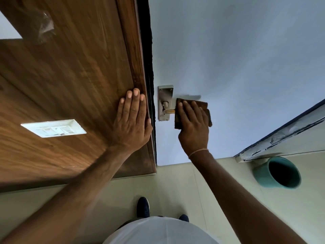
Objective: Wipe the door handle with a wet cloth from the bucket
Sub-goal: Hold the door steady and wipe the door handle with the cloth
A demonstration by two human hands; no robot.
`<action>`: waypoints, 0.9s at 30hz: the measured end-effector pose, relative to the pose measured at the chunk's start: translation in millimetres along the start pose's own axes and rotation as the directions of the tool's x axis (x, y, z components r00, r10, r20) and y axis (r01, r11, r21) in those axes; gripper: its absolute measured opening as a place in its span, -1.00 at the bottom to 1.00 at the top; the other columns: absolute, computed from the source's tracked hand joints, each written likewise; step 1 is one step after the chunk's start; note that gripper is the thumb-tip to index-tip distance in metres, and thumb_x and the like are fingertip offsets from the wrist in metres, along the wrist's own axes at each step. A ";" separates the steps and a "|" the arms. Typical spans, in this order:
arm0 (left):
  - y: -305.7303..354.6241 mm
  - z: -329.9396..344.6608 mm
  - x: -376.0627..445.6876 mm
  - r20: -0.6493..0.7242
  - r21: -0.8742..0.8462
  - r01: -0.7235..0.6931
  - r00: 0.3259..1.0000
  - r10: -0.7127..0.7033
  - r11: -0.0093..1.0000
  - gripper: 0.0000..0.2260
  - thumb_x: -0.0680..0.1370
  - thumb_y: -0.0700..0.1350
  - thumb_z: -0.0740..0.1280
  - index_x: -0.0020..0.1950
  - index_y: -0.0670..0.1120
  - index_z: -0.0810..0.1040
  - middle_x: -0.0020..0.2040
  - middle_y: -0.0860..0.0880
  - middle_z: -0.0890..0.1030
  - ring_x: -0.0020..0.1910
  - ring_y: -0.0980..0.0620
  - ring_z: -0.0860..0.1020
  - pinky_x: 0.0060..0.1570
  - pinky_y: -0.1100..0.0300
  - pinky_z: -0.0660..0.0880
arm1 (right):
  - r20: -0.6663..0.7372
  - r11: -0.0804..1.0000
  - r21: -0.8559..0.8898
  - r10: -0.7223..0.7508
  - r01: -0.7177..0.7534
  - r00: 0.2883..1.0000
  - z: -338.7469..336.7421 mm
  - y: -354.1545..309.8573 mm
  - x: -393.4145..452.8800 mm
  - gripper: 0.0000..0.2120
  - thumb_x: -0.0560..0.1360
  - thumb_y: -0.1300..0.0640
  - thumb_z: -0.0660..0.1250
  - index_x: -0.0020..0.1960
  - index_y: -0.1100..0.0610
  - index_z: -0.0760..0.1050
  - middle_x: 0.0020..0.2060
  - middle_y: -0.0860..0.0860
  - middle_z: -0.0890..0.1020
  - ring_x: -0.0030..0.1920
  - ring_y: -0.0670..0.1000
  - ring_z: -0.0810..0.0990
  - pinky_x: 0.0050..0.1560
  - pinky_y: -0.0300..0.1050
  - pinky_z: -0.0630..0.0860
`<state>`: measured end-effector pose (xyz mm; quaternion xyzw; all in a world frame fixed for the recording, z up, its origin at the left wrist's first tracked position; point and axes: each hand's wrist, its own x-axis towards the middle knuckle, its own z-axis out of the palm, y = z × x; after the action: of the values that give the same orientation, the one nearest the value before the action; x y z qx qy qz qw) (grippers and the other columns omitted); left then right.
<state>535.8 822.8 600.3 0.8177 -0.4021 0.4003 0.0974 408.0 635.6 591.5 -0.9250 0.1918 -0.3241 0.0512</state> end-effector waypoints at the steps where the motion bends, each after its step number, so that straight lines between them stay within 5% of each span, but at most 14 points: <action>1: 0.3 0.1 -0.5 0.006 -0.001 0.000 1.000 0.000 1.000 -0.19 0.65 0.01 0.36 0.72 -0.28 0.00 0.74 -0.22 -0.14 0.74 -0.20 -0.07 0.71 -0.15 0.02 | 0.029 0.997 -0.008 -0.080 0.080 0.996 0.4 -1.3 -1.8 -0.38 0.48 0.36 0.25 0.54 0.16 0.45 0.49 0.12 0.53 0.56 0.25 0.41 0.53 0.22 0.35; 4: -1.5 1.7 -2.9 0.009 0.018 -0.010 1.000 0.010 1.000 -0.18 0.64 0.02 0.36 0.72 -0.27 -0.01 0.74 -0.22 -0.15 0.74 -0.20 -0.08 0.71 -0.15 0.02 | 0.078 0.971 -0.014 -0.238 0.240 0.968 -3.2 20.9 -5.4 -0.42 0.54 0.33 0.26 0.55 0.12 0.45 0.50 0.12 0.51 0.56 0.24 0.41 0.53 0.23 0.35; 8: -0.3 2.4 -1.3 -0.010 0.031 -0.003 1.000 0.003 1.000 -0.17 0.63 0.03 0.37 0.72 -0.27 -0.01 0.73 -0.23 -0.15 0.74 -0.20 -0.09 0.72 -0.14 -0.01 | -0.003 0.999 -0.040 -0.020 0.020 1.000 -4.3 18.3 -5.7 -0.41 0.48 0.37 0.31 0.50 0.14 0.51 0.46 0.13 0.56 0.52 0.27 0.44 0.49 0.24 0.37; 13: 6.9 3.9 -1.6 -0.025 0.021 0.021 0.999 -0.020 1.000 -0.18 0.65 0.04 0.34 0.72 -0.25 -0.03 0.72 -0.24 -0.11 0.74 -0.19 -0.10 0.71 -0.15 0.02 | 0.129 0.987 -0.026 -0.153 0.158 0.980 2.5 -14.3 -8.8 -0.39 0.56 0.22 0.23 0.62 0.11 0.33 0.56 0.12 0.43 0.61 0.23 0.30 0.58 0.19 0.26; 17: 4.4 3.2 -1.8 -0.016 0.028 0.021 1.000 -0.021 0.999 -0.18 0.64 0.03 0.36 0.72 -0.27 0.00 0.71 -0.26 -0.04 0.74 -0.20 -0.09 0.70 -0.16 0.05 | 0.071 0.995 -0.057 0.080 -0.076 0.994 -5.0 9.4 -5.4 -0.28 0.45 0.33 0.30 0.61 0.12 0.35 0.53 0.10 0.46 0.59 0.21 0.34 0.55 0.20 0.27; 23: 6.4 -0.6 -2.1 0.003 -0.004 0.027 1.000 -0.027 1.000 -0.16 0.61 0.01 0.35 0.72 -0.27 -0.02 0.69 -0.28 0.05 0.74 -0.19 -0.10 0.71 -0.16 0.03 | 0.161 0.982 -0.073 -0.159 0.172 0.974 0.8 -17.8 -0.7 -0.40 0.59 0.18 0.17 0.63 0.08 0.30 0.54 0.08 0.45 0.60 0.20 0.33 0.58 0.20 0.23; 27: 4.1 0.1 -1.8 -0.009 0.005 0.012 1.000 -0.012 1.000 -0.15 0.59 0.00 0.37 0.72 -0.27 -0.01 0.70 -0.24 0.05 0.74 -0.19 -0.10 0.71 -0.16 0.03 | 0.113 0.994 -0.112 0.004 0.008 0.994 -7.2 19.0 -0.7 -0.33 0.48 0.29 0.25 0.59 0.07 0.38 0.49 0.06 0.51 0.56 0.19 0.38 0.53 0.20 0.27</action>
<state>532.2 821.1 598.3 0.8185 -0.3960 0.4041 0.0996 396.9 618.6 592.7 -0.9434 0.2057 -0.2601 0.0093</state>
